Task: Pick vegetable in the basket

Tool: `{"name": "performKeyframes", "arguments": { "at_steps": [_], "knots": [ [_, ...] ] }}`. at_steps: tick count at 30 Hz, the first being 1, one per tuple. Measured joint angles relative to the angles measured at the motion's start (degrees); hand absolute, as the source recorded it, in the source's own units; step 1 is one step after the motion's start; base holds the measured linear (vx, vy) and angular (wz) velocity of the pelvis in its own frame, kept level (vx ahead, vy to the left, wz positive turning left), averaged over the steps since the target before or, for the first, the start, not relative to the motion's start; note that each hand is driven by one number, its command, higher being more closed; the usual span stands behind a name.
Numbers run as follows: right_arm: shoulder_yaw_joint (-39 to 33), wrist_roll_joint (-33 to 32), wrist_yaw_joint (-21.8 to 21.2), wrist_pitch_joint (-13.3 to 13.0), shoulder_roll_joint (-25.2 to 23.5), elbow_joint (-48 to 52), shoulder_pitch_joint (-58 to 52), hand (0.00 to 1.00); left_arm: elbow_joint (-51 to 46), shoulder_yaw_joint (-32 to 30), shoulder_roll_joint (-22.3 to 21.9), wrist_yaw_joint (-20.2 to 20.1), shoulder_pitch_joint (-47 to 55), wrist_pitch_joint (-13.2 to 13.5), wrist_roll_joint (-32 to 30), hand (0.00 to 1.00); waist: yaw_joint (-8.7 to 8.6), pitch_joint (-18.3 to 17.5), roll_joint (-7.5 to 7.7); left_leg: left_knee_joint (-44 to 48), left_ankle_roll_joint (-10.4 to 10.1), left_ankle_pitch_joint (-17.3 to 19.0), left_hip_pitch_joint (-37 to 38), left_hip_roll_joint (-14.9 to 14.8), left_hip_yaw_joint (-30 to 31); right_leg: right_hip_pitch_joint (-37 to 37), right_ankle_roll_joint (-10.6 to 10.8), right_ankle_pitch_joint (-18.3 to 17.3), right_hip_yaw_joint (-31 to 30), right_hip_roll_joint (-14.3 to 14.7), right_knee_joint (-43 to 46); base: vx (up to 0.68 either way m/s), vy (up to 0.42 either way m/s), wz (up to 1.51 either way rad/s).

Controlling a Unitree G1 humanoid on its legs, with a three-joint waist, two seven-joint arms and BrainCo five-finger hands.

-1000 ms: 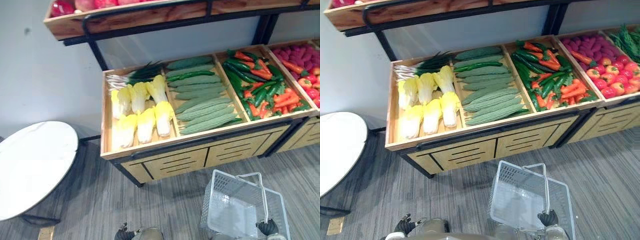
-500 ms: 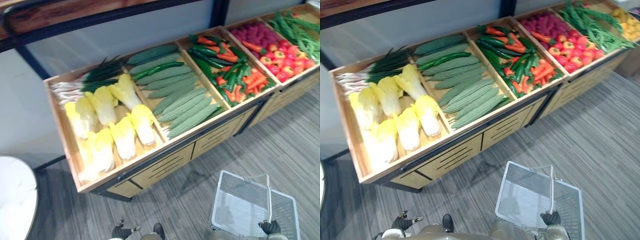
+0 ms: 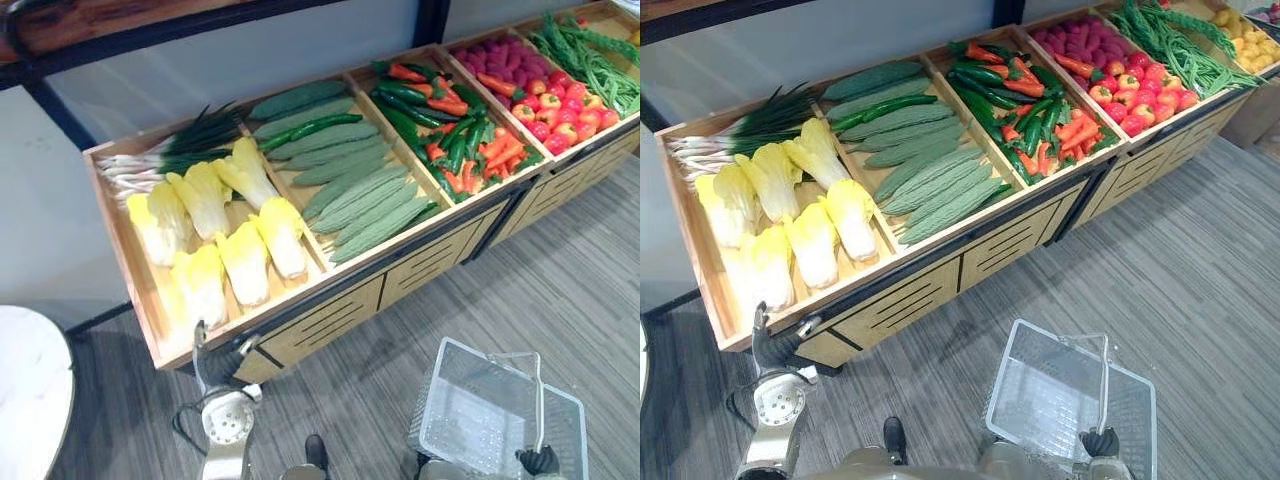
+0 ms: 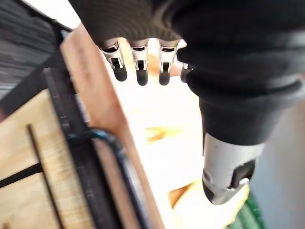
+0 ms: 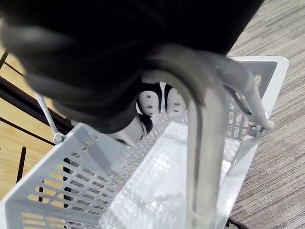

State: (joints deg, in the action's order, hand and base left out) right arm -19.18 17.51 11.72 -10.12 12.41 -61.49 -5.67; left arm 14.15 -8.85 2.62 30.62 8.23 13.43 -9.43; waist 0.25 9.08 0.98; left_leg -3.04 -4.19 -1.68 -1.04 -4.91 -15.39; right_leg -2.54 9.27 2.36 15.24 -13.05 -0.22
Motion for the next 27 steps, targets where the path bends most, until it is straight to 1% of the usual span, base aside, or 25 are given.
{"name": "performKeyframes", "arguments": {
  "at_steps": [1,2,5,8,10,14,15,18,20,22,24,25,27],
  "knots": [
    [0.0,0.0,0.1,0.0,0.0,0.0,-0.1,1.0,-1.0,0.3,-0.2,0.3,0.3,0.0,-0.6,0.0,0.0,-0.1,-0.03,0.0,0.0,0.0,0.0,0.0,0.2,0.1,0.0,0.0,0.2,0.0,0.0,0.0,-0.021,0.24],
    [0.0,0.0,0.4,0.0,0.0,0.0,-0.5,1.0,-4.2,1.7,-0.5,1.0,1.3,0.2,-2.5,0.0,0.14,-0.2,-0.1,0.0,0.0,0.0,0.0,0.0,0.6,0.7,0.0,0.0,0.6,0.0,-0.4,0.02,-0.012,0.18],
    [1.3,0.1,0.8,-0.1,0.0,0.0,-0.5,1.0,-10.2,5.4,-0.5,1.7,2.6,0.4,-4.3,0.0,0.2,-0.9,-0.12,-0.1,0.4,-0.3,-0.6,0.2,1.5,0.8,0.0,0.1,1.3,0.1,-0.9,0.04,-0.008,0.16],
    [2.4,0.5,1.2,-0.1,0.0,0.0,-0.1,1.0,-14.0,9.1,-0.4,0.8,2.8,0.7,-5.4,0.0,0.31,-1.2,-0.11,-0.1,0.5,-0.4,-0.9,0.3,2.0,1.0,0.5,0.3,1.8,0.1,-1.2,0.07,-0.013,0.09],
    [3.8,0.6,1.7,-0.3,0.0,0.0,0.1,1.0,-14.7,9.4,-0.4,0.4,2.3,1.2,-5.4,0.0,0.22,-1.2,-0.1,-0.2,0.5,-0.4,-0.9,0.2,2.2,1.5,0.4,0.3,2.1,0.3,-1.5,0.07,-0.023,0.06],
    [5.7,0.7,2.0,-0.4,0.0,-0.1,0.5,1.0,-14.4,8.4,-0.4,0.8,-0.1,0.8,-4.4,0.0,0.12,-1.2,-0.11,-0.2,0.5,-0.4,-1.3,0.1,3.8,1.9,0.2,0.2,3.3,0.6,-1.7,0.03,-0.025,0.14],
    [6.3,1.7,2.1,-0.3,0.0,-0.1,1.0,1.0,-14.0,7.3,-0.4,1.9,-1.9,-0.3,-4.2,0.0,0.08,-1.2,-0.12,0.1,0.6,-0.4,-1.8,0.1,4.3,1.7,0.1,0.2,3.7,0.6,-1.7,0.0,-0.011,0.12],
    [7.2,2.9,2.1,-0.2,0.0,-0.1,1.6,1.0,-10.7,4.6,-0.4,3.4,-5.3,-1.8,-4.2,0.0,0.06,-1.2,-0.11,0.1,0.6,-0.5,-1.9,0.1,4.9,1.9,-0.2,0.0,4.2,0.7,-1.7,-0.01,-0.012,0.12],
    [8.6,4.6,2.1,-0.2,0.1,0.0,2.3,1.0,-6.9,1.8,-0.4,5.4,-8.3,-4.0,-4.1,0.0,0.0,-1.1,-0.05,0.1,0.5,-0.7,-1.9,0.0,5.1,1.9,-0.5,-0.2,4.4,0.8,-1.6,-0.03,-0.014,0.05],
    [9.1,5.1,2.0,-0.2,0.1,0.1,2.8,1.0,-5.4,0.7,-0.4,6.6,-9.5,-5.2,-4.2,0.0,-0.02,-1.1,0.01,-0.1,0.5,-0.8,-1.9,0.0,5.2,1.9,-0.8,-0.4,4.4,0.8,-1.6,0.0,0.0,0.0],
    [10.0,5.1,2.0,-0.2,0.1,0.1,3.2,1.0,-4.4,-0.3,-0.3,7.6,-10.6,-5.5,-4.3,0.0,-0.05,-1.0,0.19,-0.7,0.4,-1.3,-1.9,0.0,5.4,1.8,-0.8,-0.4,4.6,0.9,-1.6,-0.01,-0.016,0.05],
    [10.7,5.1,2.0,-0.2,0.0,0.1,3.5,1.0,-3.3,-1.4,-0.2,8.2,-11.9,-6.5,-4.3,0.0,-0.05,-0.9,0.46,-1.2,0.4,-1.7,-2.0,-0.1,5.7,1.7,-0.8,-0.4,4.8,1.0,-1.6,0.0,-0.017,0.08],
    [11.1,5.3,1.8,-0.2,0.0,0.1,3.8,1.0,-1.2,-2.8,-0.1,9.3,-13.3,-7.1,-4.2,0.0,-0.1,-0.7,0.77,-1.3,0.4,-1.7,-2.0,-0.1,6.0,1.8,-0.9,-0.5,5.0,1.1,-1.6,0.01,-0.014,0.07]
  ]
}}
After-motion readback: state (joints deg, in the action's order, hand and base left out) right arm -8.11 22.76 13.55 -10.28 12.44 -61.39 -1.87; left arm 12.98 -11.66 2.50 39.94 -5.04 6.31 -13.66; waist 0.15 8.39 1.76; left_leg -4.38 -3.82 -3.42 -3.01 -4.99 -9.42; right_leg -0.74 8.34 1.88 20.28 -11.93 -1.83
